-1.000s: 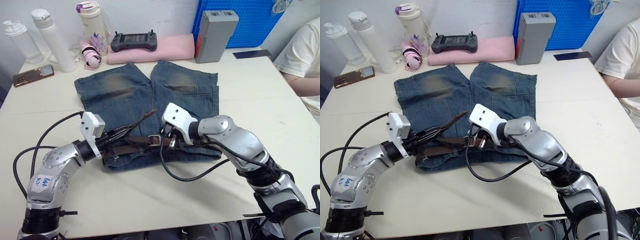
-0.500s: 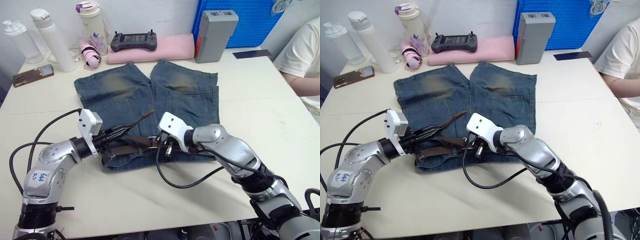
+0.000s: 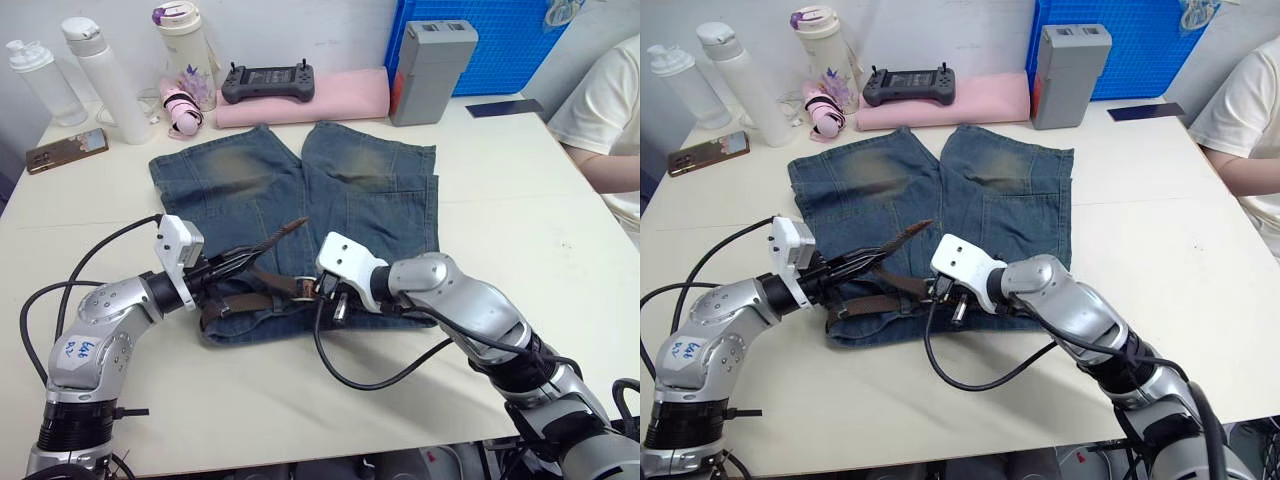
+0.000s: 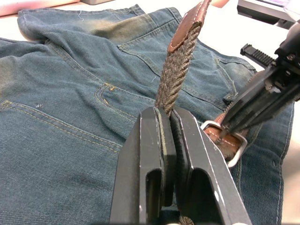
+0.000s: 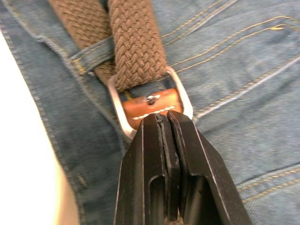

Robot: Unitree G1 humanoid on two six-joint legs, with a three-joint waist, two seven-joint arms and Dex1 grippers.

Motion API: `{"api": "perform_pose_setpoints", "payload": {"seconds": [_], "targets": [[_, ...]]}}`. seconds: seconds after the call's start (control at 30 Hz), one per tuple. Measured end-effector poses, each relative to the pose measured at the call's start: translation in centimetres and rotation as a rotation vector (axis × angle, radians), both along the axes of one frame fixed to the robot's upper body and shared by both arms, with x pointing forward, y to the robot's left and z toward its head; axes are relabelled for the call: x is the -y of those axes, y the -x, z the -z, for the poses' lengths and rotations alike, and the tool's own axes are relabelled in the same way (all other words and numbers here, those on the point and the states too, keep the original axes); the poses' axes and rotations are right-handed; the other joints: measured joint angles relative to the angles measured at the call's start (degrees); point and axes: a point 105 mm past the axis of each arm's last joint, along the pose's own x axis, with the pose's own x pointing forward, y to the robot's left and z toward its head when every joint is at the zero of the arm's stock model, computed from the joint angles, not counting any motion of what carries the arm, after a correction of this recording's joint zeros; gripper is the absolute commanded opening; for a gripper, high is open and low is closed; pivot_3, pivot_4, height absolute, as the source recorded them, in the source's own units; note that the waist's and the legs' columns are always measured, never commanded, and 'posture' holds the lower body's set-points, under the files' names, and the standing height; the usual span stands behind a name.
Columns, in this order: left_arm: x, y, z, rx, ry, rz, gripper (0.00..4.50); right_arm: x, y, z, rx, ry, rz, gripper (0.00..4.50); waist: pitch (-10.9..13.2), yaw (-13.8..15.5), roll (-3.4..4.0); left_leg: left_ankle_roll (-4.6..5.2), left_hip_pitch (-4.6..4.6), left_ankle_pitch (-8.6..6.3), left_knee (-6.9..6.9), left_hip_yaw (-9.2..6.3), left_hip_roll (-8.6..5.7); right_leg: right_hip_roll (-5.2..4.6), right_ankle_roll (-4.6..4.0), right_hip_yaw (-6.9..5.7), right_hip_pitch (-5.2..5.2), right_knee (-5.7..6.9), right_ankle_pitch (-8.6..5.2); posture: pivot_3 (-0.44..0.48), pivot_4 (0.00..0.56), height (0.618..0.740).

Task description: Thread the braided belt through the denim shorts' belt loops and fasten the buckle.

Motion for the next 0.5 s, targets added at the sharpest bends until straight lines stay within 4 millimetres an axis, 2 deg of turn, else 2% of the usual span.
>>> {"api": "perform_pose_setpoints", "payload": {"seconds": [0.1,0.23,0.5], "targets": [[0.0,0.0,0.0,0.001,0.0,0.0,0.0,-0.3,0.3,0.1,-0.016,-0.005,-0.018,0.25,0.0,0.0,0.0,0.0,0.0,0.0,0.0,0.0,0.0,0.0,0.0,0.0,0.0,0.0,0.0,0.0,0.15,0.705],[0.1,-0.1,0.0,0.001,0.008,-0.005,0.0,-2.6,1.3,-0.4,-0.053,-0.073,-0.096,0.25,0.0,-0.02,0.0,0.0,0.0,0.0,0.01,0.0,0.0,0.0,0.0,0.0,0.0,0.02,0.0,0.0,0.15,0.705],[0.2,-0.1,0.1,0.0,0.012,-0.003,0.0,-4.0,0.5,-1.7,-0.026,-0.111,-0.1,0.25,0.0,-0.06,0.0,0.0,0.01,0.0,0.04,0.0,0.0,0.0,0.0,0.0,0.0,0.07,0.0,0.0,0.15,0.705]]}}
